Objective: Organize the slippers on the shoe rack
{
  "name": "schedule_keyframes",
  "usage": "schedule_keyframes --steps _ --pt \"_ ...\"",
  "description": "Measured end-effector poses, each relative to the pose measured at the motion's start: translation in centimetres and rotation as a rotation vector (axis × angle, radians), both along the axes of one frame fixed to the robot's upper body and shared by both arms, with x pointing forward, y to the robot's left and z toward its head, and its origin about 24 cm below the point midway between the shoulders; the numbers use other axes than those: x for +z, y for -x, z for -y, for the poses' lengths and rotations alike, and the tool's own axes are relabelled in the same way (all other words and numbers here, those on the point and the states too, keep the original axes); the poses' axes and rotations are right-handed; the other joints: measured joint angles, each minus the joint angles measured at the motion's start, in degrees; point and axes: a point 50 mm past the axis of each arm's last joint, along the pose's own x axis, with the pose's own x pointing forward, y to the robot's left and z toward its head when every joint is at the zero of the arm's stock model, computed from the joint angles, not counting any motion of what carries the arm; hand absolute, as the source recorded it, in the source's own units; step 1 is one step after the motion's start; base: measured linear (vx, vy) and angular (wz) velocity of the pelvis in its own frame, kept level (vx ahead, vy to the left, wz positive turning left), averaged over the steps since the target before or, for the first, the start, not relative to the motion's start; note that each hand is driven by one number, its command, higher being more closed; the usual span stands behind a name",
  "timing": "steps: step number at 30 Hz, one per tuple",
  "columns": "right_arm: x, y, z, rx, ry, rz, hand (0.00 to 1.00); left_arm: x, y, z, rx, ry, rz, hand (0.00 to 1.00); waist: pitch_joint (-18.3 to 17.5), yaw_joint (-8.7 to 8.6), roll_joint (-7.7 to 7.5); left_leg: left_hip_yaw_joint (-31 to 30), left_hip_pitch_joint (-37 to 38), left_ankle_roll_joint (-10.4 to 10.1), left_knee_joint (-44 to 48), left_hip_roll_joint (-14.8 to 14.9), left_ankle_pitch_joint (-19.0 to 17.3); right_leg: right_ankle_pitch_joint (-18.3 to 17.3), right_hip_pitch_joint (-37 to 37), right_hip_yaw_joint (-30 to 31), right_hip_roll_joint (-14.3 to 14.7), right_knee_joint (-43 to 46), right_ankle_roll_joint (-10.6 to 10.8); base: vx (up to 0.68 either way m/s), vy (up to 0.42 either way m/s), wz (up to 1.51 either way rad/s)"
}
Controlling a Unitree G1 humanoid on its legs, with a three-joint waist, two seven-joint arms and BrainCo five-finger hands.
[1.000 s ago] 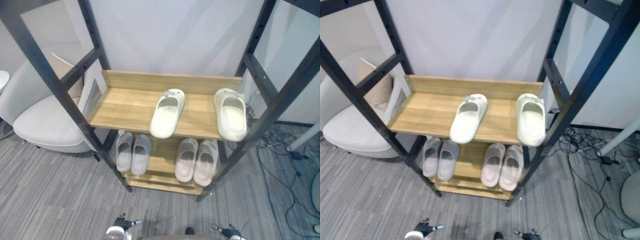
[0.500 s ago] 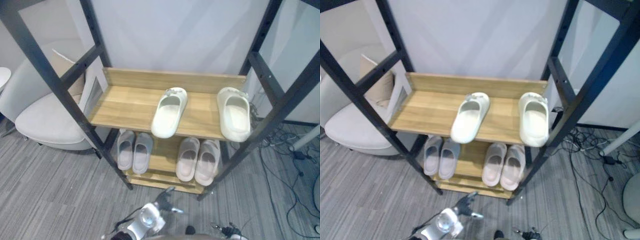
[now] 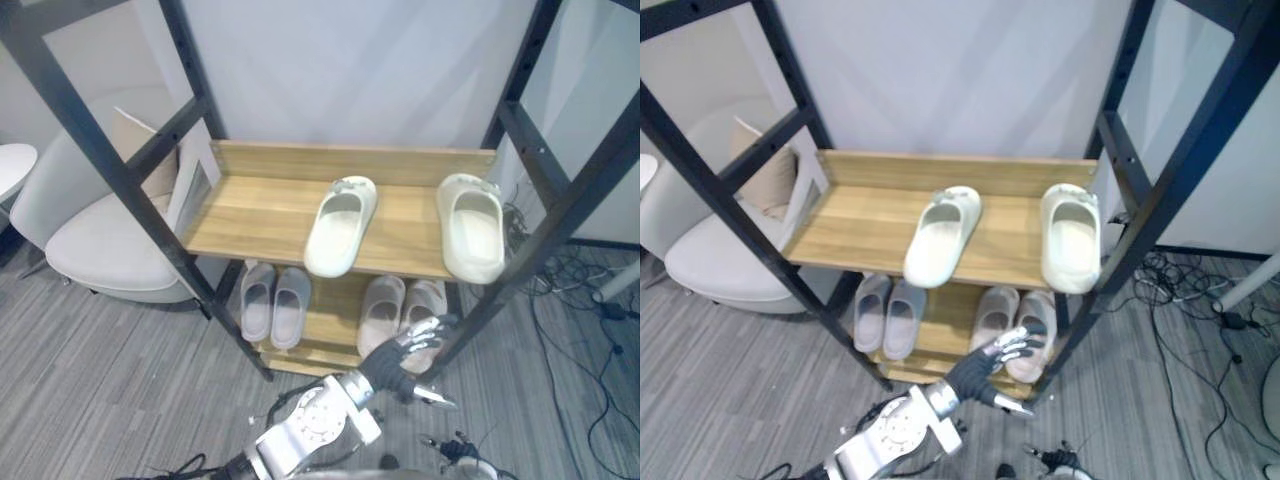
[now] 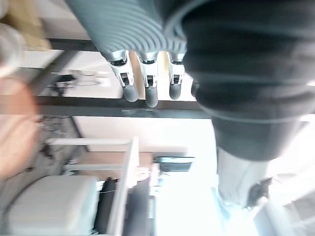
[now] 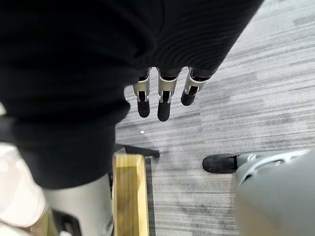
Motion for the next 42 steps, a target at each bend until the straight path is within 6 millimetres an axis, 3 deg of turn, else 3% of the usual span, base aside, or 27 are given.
schedule_keyframes --steps 7,15,18,21,25,28,32,35,42 --pt "0.0 -0.1 -0.5 0.068 0.014 -0.004 0.00 3.9 -0.5 -0.4 0.097 0.135 0.117 0.00 -1.00 0.91 0.36 0.02 -1.75 0.53 1.19 -0.16 -0.36 -0.16 -1.16 0.38 -0.56 0.03 0.18 0.00 0.000 0.00" --pt "-0.1 0.3 -0.5 0.065 0.020 -0.018 0.00 9.9 -7.0 -2.1 0.347 0.190 0.373 0.00 -1.56 1.88 0.28 -0.11 -1.98 0.62 2.04 -0.47 -0.35 -0.89 -1.54 0.44 -0.87 2.05 0.38 0.00 0.000 0.00" --pt "-0.1 0.3 -0.5 0.063 0.016 -0.013 0.00 9.7 -9.0 -3.0 0.446 0.117 0.399 0.00 -1.58 1.75 0.25 0.09 -1.96 0.62 1.98 -0.48 -0.35 -0.83 -1.88 0.40 -0.79 1.79 0.27 -0.03 -0.004 -0.05" --pt "-0.1 0.2 -0.5 0.059 0.012 -0.010 0.00 8.2 -11.6 -4.6 0.599 -0.009 0.380 0.00 -1.59 1.45 0.23 0.15 -1.97 0.59 1.78 -0.34 -0.35 -0.50 -1.79 0.34 -0.56 1.11 0.07 0.00 -0.004 -0.01" --pt "0.0 0.1 -0.5 0.025 -0.001 0.005 0.00 5.7 -15.2 -7.8 0.789 -0.210 0.318 0.00 -1.50 -0.01 0.10 0.14 -1.69 0.32 0.90 -0.12 -0.19 -0.04 -1.43 0.24 -0.14 0.05 -0.04 0.02 -0.006 0.00" --pt "0.1 0.0 -0.4 0.020 0.001 0.025 0.00 5.5 -17.1 -9.9 0.890 -0.311 0.319 0.00 -1.36 -0.68 -0.11 0.36 -1.75 0.32 0.57 -0.04 -0.19 -0.03 -1.76 0.34 0.00 0.06 -0.04 0.05 -0.003 -0.04" --pt "0.1 0.3 -0.1 -0.022 -0.002 0.023 0.00 5.7 -18.1 -12.0 0.968 -0.383 0.332 0.00 -0.67 -0.97 -1.25 0.49 -1.90 0.32 0.28 -0.16 -0.19 -0.02 -2.02 0.67 -0.03 0.07 -0.04 0.05 0.008 -0.06" --pt "0.1 0.3 0.2 -0.026 0.002 0.024 0.00 5.3 -18.9 -13.6 1.019 -0.432 0.300 0.00 -0.66 -1.46 -1.24 0.44 -1.90 0.33 0.24 -0.52 -0.19 0.01 -2.29 1.22 -0.38 0.06 0.00 0.03 0.023 -0.09" --pt "0.1 0.5 0.4 -0.059 -0.007 0.028 0.00 5.6 -19.9 -14.3 1.047 -0.482 0.301 0.00 -0.49 -2.21 -1.02 0.40 -2.12 0.37 0.08 -0.65 -0.22 0.27 -3.18 1.64 -0.49 -0.35 0.12 -0.03 0.005 -0.03"
